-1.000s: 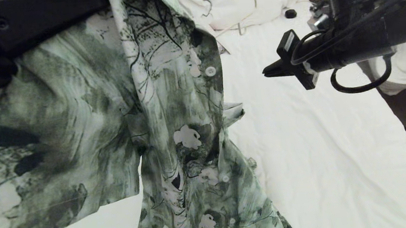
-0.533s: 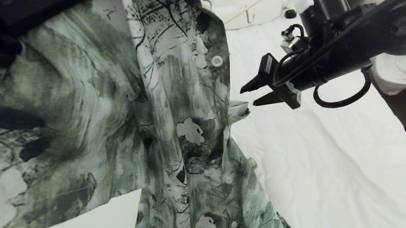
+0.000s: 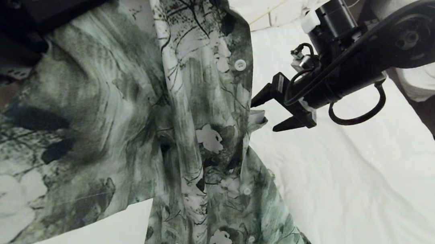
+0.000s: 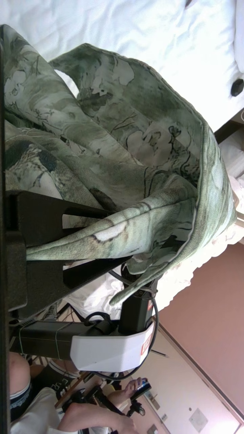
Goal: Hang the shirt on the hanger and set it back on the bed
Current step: Hook the other side of the shirt onto the hanger
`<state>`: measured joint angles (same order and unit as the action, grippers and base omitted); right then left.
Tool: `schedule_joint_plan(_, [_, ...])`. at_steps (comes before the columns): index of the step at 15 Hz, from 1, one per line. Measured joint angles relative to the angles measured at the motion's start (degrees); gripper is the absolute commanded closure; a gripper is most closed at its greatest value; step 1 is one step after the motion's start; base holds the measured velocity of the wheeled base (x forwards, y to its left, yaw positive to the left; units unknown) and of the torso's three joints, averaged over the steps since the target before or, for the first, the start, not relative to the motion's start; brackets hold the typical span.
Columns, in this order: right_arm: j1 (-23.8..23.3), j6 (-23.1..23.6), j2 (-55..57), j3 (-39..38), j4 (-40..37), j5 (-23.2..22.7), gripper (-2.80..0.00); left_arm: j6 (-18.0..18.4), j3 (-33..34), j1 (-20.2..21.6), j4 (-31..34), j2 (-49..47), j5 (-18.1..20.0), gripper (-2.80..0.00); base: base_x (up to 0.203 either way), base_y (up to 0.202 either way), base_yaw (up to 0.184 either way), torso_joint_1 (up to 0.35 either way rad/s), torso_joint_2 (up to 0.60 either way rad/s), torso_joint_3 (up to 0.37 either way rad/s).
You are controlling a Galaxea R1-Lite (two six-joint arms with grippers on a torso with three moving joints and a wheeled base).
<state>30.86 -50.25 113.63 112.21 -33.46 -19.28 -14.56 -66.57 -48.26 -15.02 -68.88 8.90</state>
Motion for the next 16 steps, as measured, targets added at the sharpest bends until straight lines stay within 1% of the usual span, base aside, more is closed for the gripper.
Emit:
schedule_joint_plan(3, [0.9, 0.0, 1.0, 0.4, 0.5, -0.8, -2.80, 0.0, -0.2, 0.0, 0.0, -0.2, 0.0, 0.00, 0.000, 0.000, 0.000, 0.000, 0.00, 0.000])
schedule_joint_plan(4, [1.2, 0.0, 1.3, 0.4, 0.6, -1.0, -1.32, 0.0, -0.3, -0.1, 0.1, -0.2, 0.0, 0.00, 0.000, 0.000, 0.000, 0.000, 0.00, 0.000])
schedule_joint_plan(5, [1.4, 0.0, 1.7, 0.4, 0.7, -1.1, 0.00, 0.0, -0.6, -0.1, 0.1, -0.2, 0.0, 0.00, 0.000, 0.000, 0.000, 0.000, 0.00, 0.000])
schedule_joint_plan(16, [1.9, 0.3, 2.6, 0.5, 0.7, -1.2, 0.00, 0.0, -2.0, 0.0, 0.2, -0.2, -0.3, 0.00, 0.000, 0.000, 0.000, 0.000, 0.00, 0.000])
